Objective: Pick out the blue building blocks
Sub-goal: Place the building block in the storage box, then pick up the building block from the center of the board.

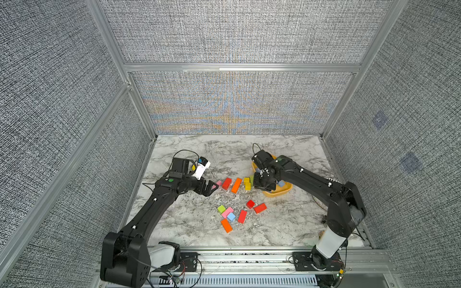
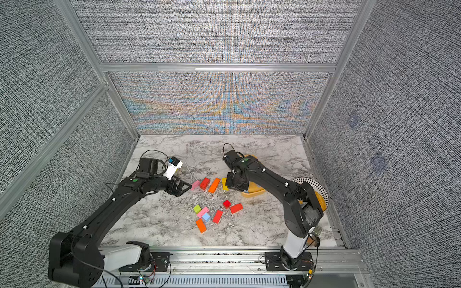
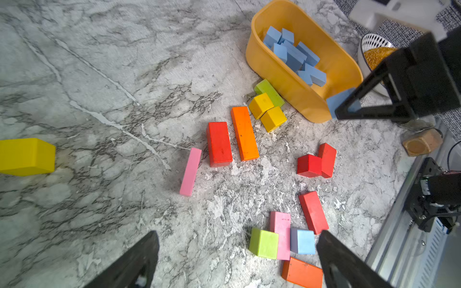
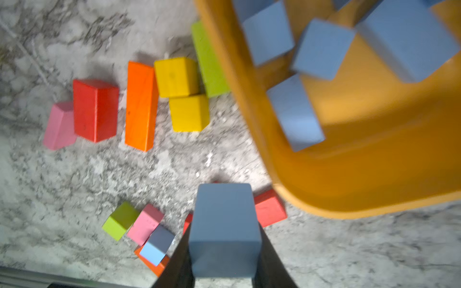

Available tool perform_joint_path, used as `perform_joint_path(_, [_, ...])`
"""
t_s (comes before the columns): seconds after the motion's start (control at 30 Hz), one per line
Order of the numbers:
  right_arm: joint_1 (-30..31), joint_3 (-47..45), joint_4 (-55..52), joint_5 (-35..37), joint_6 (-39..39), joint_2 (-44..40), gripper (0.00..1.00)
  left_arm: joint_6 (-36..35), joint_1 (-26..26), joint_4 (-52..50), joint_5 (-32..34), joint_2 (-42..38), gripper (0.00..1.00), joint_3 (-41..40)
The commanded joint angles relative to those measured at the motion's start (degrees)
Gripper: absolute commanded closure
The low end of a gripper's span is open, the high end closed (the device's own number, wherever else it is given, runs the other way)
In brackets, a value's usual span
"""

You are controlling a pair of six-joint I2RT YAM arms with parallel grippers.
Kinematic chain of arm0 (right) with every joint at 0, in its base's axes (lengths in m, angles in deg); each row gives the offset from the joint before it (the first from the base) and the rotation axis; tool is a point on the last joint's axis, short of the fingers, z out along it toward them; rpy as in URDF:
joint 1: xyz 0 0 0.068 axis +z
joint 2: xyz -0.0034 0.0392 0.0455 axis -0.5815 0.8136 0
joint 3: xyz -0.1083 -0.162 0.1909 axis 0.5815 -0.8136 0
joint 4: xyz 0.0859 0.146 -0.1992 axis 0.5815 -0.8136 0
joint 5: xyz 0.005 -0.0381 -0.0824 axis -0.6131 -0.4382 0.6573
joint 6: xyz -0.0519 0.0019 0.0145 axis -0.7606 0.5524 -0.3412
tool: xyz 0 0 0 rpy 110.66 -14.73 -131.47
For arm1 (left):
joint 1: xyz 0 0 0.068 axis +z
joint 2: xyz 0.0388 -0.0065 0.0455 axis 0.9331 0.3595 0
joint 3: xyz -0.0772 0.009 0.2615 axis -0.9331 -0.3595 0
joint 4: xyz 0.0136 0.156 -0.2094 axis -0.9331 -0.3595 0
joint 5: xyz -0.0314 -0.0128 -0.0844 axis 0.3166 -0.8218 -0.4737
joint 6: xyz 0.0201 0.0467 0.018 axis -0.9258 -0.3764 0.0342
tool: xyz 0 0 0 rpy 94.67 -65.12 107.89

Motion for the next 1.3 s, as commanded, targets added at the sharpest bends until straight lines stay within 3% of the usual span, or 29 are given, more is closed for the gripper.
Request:
perform_joint_path(0.0, [-4.3,2.0,-5.4,0.6,-8.3,2.5,0.73,-1.5,-0.7,0.7,-1.2,5.5,0.01,4.7])
perform_joint_path(0.23, [-12.0,2.7,-5.3,-0.6,-11.6,6.0,0.68,-4.7,-2.1,-3.1,-1.7,18.9,0.01,18.6])
perform_joint_path(0.37, [-13.2,3.9,-5.6,-1.2,-11.9,7.3,0.62,-5.4,-2.7,-5.6,-2.7,24.8,0.02,24.3])
perform_joint_path(0.57, [-13.4,4.1,-6.6,-1.1,-11.5,7.8,0.43,-5.9,-3.3,-7.3,-2.5,27.8,0.02,27.2])
perform_joint_path(0.73, [-13.1,6.3,-7.8,-0.2,-11.1,6.8,0.4,-5.4,-3.3,-9.1,-1.8,27.1,0.01,27.1])
perform_joint_path(0.97, [-6.0,11.5,-9.2,1.1,-9.5,5.2,0.4,-3.5,-2.8,-9.6,1.6,19.8,0.0,21.0])
perform_joint_path(1.07, [-0.1,11.7,-9.1,1.7,-6.8,4.8,0.4,4.5,-2.0,-6.8,6.9,13.9,0.0,15.5])
perform_joint_path(1.27, [13.2,7.7,-3.0,0.6,0.8,4.4,0.39,6.8,-1.0,-3.4,6.7,0.7,0.0,5.2])
